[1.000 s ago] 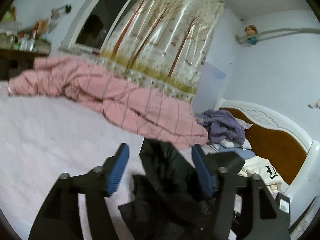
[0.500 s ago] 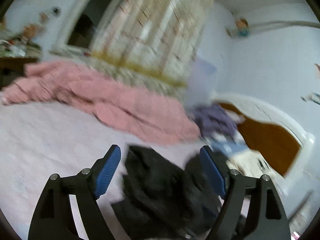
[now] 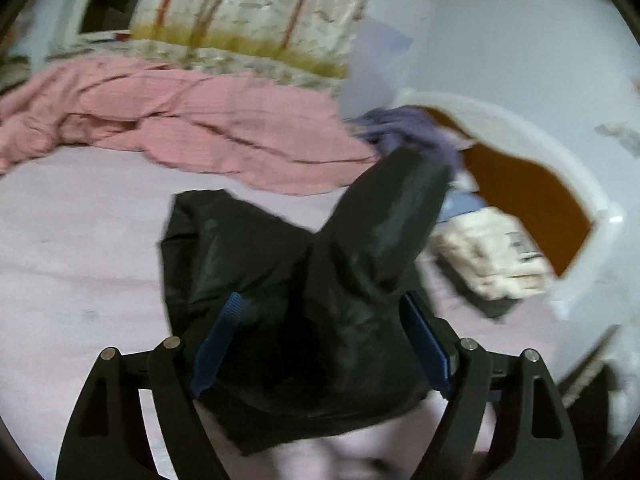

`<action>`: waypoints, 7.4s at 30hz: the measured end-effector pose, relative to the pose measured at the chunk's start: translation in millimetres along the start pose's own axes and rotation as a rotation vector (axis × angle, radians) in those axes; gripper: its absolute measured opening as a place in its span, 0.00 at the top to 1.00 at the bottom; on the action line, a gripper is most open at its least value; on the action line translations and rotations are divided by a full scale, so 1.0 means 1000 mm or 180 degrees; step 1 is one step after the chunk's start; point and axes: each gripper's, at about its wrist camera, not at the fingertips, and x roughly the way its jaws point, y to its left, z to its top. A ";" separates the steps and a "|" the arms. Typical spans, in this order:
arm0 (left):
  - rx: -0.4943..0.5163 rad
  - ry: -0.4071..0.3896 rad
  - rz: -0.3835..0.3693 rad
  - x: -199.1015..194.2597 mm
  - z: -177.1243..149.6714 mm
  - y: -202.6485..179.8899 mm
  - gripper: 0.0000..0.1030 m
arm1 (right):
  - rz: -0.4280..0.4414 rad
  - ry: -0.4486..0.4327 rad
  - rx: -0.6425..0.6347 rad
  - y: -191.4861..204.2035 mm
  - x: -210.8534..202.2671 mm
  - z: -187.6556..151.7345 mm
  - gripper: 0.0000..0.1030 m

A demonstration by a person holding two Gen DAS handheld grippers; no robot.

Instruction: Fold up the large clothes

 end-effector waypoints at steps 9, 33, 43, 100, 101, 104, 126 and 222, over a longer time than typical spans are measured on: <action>-0.0278 -0.0220 0.0079 -0.020 -0.001 0.020 0.73 | -0.0358 0.0031 0.1066 -0.091 -0.002 0.015 0.23; -0.0552 0.0087 0.0575 0.072 0.003 0.050 0.97 | -0.0042 0.0568 0.1444 -0.133 0.036 -0.008 0.41; -0.0486 0.0526 0.0755 0.081 -0.031 0.069 0.97 | 0.0071 0.1128 0.1542 -0.140 0.090 -0.013 0.56; -0.1313 0.0559 -0.0052 0.059 -0.092 0.057 0.49 | 0.0779 0.1490 0.2134 -0.167 0.088 -0.072 0.33; -0.1239 0.0523 -0.0036 0.057 -0.089 0.052 0.54 | 0.0759 0.1424 0.2107 -0.167 0.085 -0.070 0.43; -0.1007 0.0385 -0.0031 0.047 -0.081 0.034 0.59 | 0.0615 0.1243 0.1964 -0.164 0.072 -0.059 0.53; -0.0320 -0.0201 -0.0592 0.052 -0.002 -0.108 0.62 | -0.0472 0.0401 0.0944 -0.240 -0.063 0.054 0.55; 0.0835 -0.1225 0.0139 0.146 -0.073 -0.211 0.00 | -0.2551 0.0225 0.0967 -0.307 -0.092 -0.074 0.01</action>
